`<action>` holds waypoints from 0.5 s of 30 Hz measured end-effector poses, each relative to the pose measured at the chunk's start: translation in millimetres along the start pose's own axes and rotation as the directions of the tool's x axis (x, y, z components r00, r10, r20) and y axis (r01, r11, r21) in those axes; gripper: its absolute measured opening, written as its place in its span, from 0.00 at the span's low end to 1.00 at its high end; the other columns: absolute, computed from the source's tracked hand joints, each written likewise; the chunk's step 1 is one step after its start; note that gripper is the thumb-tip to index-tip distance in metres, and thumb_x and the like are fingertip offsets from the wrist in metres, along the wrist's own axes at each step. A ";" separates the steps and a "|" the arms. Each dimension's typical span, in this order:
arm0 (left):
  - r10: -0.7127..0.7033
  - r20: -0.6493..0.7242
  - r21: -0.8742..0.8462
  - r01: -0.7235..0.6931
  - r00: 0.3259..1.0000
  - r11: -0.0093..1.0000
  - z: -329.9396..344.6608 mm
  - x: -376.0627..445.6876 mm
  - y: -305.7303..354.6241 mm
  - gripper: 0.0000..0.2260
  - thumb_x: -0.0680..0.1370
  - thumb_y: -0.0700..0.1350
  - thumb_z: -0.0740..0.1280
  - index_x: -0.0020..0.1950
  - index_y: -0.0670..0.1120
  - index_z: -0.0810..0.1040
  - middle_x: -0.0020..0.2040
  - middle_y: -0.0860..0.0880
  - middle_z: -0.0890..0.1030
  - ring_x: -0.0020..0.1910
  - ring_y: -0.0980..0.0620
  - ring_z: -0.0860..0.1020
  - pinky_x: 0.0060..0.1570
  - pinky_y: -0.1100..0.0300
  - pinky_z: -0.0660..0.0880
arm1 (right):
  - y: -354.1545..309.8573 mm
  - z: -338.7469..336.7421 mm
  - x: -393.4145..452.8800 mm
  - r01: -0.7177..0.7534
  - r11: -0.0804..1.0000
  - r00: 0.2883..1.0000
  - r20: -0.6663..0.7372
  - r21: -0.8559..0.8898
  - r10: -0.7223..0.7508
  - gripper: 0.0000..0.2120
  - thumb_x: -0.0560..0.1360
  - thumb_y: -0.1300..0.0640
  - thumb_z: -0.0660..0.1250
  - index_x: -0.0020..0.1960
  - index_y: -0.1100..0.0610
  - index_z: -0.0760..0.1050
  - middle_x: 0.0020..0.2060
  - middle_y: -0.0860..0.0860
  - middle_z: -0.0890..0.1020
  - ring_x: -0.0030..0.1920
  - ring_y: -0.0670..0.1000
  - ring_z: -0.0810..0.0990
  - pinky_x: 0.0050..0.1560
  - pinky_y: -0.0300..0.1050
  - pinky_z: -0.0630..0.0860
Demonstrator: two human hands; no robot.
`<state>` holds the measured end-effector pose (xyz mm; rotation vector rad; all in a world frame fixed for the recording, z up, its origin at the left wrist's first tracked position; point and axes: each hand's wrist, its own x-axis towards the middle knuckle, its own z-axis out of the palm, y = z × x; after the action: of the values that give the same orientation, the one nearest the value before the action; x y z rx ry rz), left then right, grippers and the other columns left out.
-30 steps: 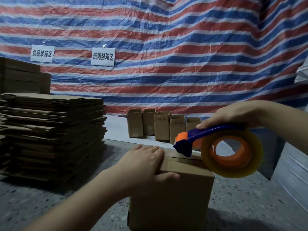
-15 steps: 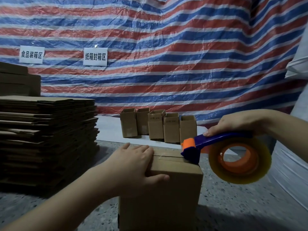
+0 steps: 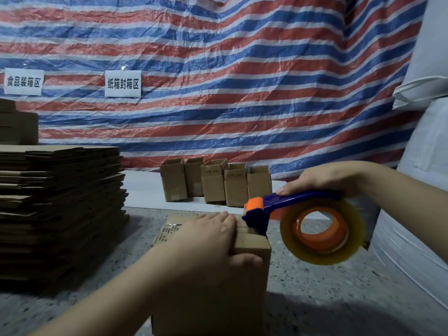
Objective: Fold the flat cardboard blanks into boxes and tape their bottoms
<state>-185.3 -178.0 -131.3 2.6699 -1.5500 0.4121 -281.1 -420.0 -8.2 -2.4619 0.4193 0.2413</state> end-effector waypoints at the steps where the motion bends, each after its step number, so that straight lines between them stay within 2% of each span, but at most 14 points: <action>1: -0.003 -0.005 -0.010 0.003 1.000 1.000 0.7 -0.1 -0.1 0.55 0.59 0.84 0.37 0.74 0.51 0.62 0.73 0.50 0.70 0.70 0.50 0.68 0.70 0.52 0.64 | 4.8 -2.4 1.2 0.035 0.999 0.999 -0.018 0.036 -0.035 0.28 0.61 0.36 0.76 0.55 0.52 0.82 0.47 0.54 0.87 0.41 0.48 0.86 0.44 0.42 0.83; 3: -0.006 -0.002 -0.013 0.006 1.000 1.000 0.2 -0.9 0.4 0.56 0.59 0.84 0.36 0.75 0.51 0.62 0.73 0.50 0.69 0.71 0.50 0.68 0.71 0.52 0.63 | 13.0 -7.0 2.0 0.068 0.994 0.995 -0.073 0.085 -0.062 0.32 0.60 0.39 0.79 0.58 0.57 0.83 0.51 0.55 0.86 0.45 0.49 0.85 0.58 0.50 0.82; 4: -0.005 -0.003 -0.012 0.005 1.000 1.000 0.3 -1.6 0.3 0.56 0.59 0.84 0.36 0.75 0.51 0.61 0.74 0.50 0.69 0.72 0.50 0.67 0.71 0.51 0.63 | 17.0 -8.5 -0.6 0.055 0.997 0.997 -0.061 0.060 -0.052 0.32 0.62 0.39 0.79 0.59 0.57 0.83 0.51 0.55 0.86 0.46 0.50 0.85 0.61 0.52 0.80; 6: -0.013 -0.001 -0.017 0.013 1.000 1.000 -0.9 -2.8 0.1 0.55 0.59 0.84 0.36 0.75 0.51 0.61 0.74 0.50 0.68 0.72 0.50 0.67 0.71 0.51 0.63 | 27.0 -13.9 -6.2 0.035 0.999 0.999 -0.029 0.032 -0.034 0.31 0.64 0.37 0.78 0.59 0.57 0.83 0.51 0.57 0.86 0.46 0.52 0.85 0.62 0.53 0.78; 8: -0.022 0.002 -0.019 0.022 1.000 1.000 -2.0 -3.4 0.2 0.54 0.60 0.84 0.37 0.76 0.52 0.60 0.74 0.51 0.67 0.72 0.50 0.66 0.72 0.51 0.62 | 38.8 -23.4 -10.0 0.059 0.994 0.997 -0.054 0.096 -0.054 0.29 0.64 0.40 0.79 0.57 0.59 0.84 0.54 0.58 0.85 0.49 0.52 0.85 0.63 0.54 0.79; 11: -0.029 0.046 -0.030 0.030 0.999 0.999 -3.6 -4.0 1.5 0.55 0.60 0.83 0.38 0.79 0.53 0.51 0.79 0.51 0.60 0.76 0.50 0.60 0.73 0.55 0.52 | 46.7 -18.3 -9.9 0.053 0.998 0.998 -0.034 0.017 -0.053 0.21 0.71 0.41 0.75 0.54 0.56 0.84 0.52 0.54 0.85 0.47 0.49 0.83 0.60 0.50 0.80; 13: -0.037 0.099 -0.057 0.042 0.994 0.998 -6.7 -3.8 1.9 0.55 0.59 0.83 0.39 0.80 0.55 0.41 0.81 0.52 0.54 0.78 0.51 0.55 0.70 0.57 0.46 | 44.5 -9.2 -6.8 -0.010 0.999 1.000 -0.018 -0.047 0.009 0.25 0.69 0.34 0.73 0.50 0.56 0.85 0.46 0.54 0.86 0.41 0.49 0.83 0.50 0.45 0.80; 15: -0.033 0.160 -0.063 0.043 0.987 0.997 -13.3 -2.5 2.4 0.53 0.59 0.83 0.42 0.78 0.59 0.35 0.81 0.53 0.53 0.78 0.49 0.55 0.73 0.53 0.52 | 42.3 -3.7 -6.1 -0.033 0.998 0.999 0.000 -0.053 0.033 0.31 0.64 0.30 0.73 0.50 0.56 0.85 0.44 0.55 0.87 0.40 0.49 0.84 0.45 0.42 0.78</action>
<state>-191.3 -175.0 -119.3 2.7355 -1.5185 0.1463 -301.4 -452.8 -26.9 -2.5084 0.4589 0.2703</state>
